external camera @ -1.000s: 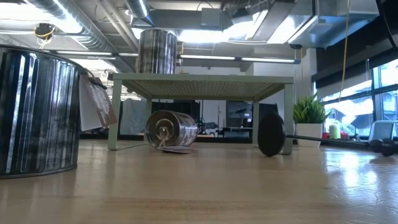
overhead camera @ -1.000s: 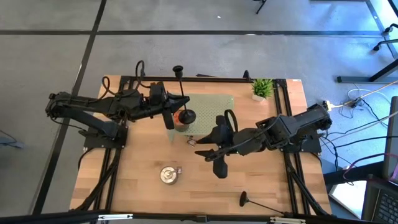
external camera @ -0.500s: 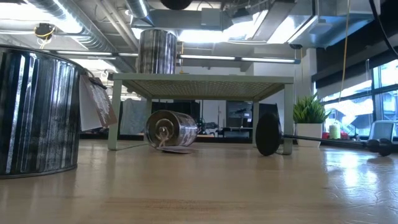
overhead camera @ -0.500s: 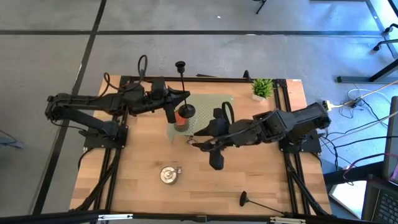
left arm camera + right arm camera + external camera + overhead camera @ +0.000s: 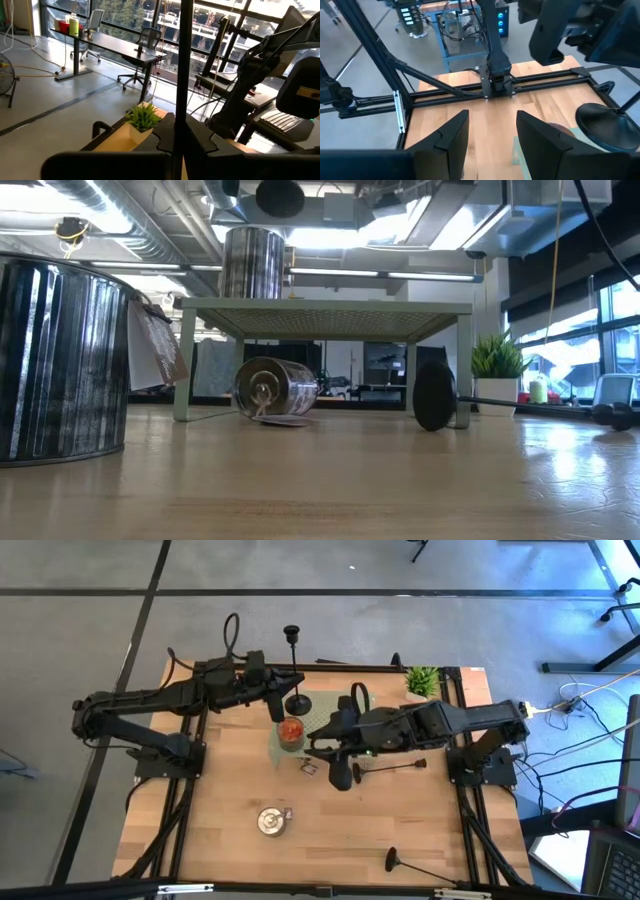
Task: Pick & Place candle stick holders
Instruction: Put the top candle holder on the shelf
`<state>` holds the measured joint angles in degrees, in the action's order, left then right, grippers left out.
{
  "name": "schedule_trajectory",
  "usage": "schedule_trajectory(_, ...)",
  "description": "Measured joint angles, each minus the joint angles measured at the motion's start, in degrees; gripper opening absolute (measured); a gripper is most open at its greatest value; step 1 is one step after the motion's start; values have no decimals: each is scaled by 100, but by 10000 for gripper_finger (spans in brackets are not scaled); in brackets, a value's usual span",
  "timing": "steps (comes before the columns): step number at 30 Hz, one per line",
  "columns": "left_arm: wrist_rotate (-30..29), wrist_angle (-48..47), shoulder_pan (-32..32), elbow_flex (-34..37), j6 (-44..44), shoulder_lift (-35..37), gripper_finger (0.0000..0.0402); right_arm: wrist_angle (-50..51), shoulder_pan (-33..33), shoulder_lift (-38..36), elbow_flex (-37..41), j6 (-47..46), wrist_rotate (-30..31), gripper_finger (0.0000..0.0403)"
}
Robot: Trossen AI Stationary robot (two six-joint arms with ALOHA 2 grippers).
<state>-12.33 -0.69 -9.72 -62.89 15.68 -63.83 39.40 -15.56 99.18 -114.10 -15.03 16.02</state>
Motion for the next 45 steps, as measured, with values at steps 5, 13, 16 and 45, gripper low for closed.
schedule_trajectory(5,346,0,-346,0,-102,-2,10,-91,269,2,0,87,-132,169)
schedule_trajectory(13,1001,-208,-975,0,-147,0,10,-162,725,2,0,225,-475,169)
schedule_trajectory(16,1211,-302,-1204,0,-149,-1,10,-234,871,2,0,298,-496,169)
schedule_trajectory(45,2109,-302,-2360,0,-380,-2,10,-781,2519,4,724,668,-1759,169)
